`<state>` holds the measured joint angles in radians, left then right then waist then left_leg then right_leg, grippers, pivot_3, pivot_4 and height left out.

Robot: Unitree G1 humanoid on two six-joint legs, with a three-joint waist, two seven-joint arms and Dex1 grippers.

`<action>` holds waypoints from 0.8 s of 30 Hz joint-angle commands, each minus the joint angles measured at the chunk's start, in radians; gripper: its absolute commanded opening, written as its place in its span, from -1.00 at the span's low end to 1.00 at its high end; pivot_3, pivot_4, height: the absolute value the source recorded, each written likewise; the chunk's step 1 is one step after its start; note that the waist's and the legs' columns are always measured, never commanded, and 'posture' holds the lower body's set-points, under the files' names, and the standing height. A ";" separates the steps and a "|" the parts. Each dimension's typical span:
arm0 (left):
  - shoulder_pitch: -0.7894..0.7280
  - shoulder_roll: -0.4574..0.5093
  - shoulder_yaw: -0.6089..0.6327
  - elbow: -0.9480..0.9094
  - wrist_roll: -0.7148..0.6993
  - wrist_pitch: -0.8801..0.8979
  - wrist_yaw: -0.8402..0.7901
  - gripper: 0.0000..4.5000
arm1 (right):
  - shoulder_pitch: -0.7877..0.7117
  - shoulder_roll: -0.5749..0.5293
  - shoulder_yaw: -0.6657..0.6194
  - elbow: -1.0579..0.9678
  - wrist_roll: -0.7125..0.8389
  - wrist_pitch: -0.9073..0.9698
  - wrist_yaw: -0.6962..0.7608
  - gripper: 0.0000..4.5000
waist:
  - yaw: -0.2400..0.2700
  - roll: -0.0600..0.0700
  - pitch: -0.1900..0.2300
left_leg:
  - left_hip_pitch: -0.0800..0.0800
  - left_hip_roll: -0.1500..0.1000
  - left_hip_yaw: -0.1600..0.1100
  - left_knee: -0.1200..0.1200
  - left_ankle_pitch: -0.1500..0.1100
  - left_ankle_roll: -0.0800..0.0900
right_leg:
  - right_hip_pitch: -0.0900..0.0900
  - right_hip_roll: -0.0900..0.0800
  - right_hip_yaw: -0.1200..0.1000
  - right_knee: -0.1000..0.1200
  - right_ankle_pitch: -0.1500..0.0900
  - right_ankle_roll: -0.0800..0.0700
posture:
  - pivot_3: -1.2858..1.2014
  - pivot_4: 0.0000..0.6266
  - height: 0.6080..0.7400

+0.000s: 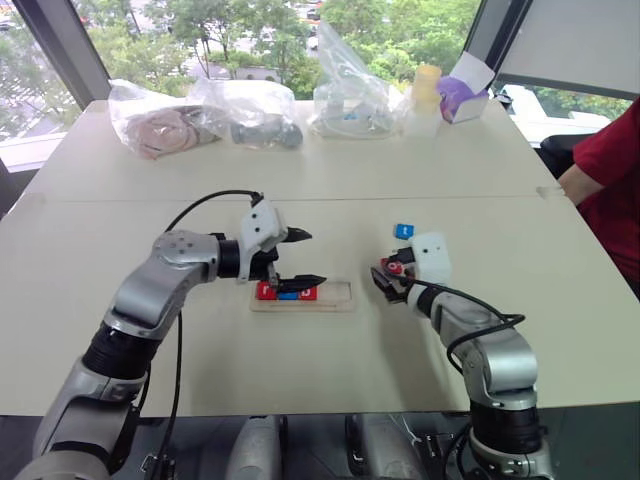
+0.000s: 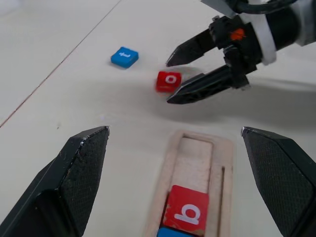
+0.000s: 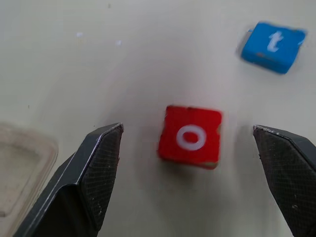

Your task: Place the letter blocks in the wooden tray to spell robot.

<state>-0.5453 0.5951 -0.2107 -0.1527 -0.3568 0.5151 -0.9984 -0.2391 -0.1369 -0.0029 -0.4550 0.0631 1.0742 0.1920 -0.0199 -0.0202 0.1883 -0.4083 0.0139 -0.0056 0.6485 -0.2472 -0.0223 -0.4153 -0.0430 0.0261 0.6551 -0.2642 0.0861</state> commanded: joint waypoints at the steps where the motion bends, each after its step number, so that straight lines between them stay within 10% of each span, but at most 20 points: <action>1: -0.008 -0.013 0.008 -0.017 0.010 -0.020 0.009 1.00 | -0.001 0.011 0.019 0.009 -0.006 -0.009 -0.031 0.90 | 0.002 0.000 0.000 | 0.000 0.000 0.000 0.000 0.000 0.000 | 0.000 0.000 0.000 0.000 0.000 0.000 | 0.03 -0.52 1.00; 9: 0.023 -0.012 0.017 -0.045 0.015 -0.016 0.016 1.00 | 0.001 0.002 0.032 0.052 -0.030 -0.049 -0.083 -0.49 | 0.000 0.000 0.000 | 0.001 0.000 0.000 0.000 0.000 0.000 | 0.001 0.000 0.000 0.000 0.000 0.000 | 0.03 -0.52 1.00; 24: 0.038 -0.013 -0.049 -0.115 0.025 -0.012 -0.039 1.00 | 0.189 0.099 -0.070 -0.271 -0.071 0.116 -0.247 -0.49 | -0.001 0.000 0.000 | 0.000 0.000 -0.001 -0.001 0.000 0.000 | 0.001 0.000 0.000 -0.001 -0.001 0.000 | 0.03 -0.52 1.00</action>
<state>-0.5006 0.5897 -0.2537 -0.2511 -0.3355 0.5199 -1.0337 -0.0529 -0.0615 -0.0642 -0.6867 -0.0023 1.1753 -0.0334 -0.0204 -0.0202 0.1880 -0.4076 0.0145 -0.0065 0.6480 -0.2473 -0.0223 -0.4144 -0.0430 0.0260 0.6541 -0.2648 0.0861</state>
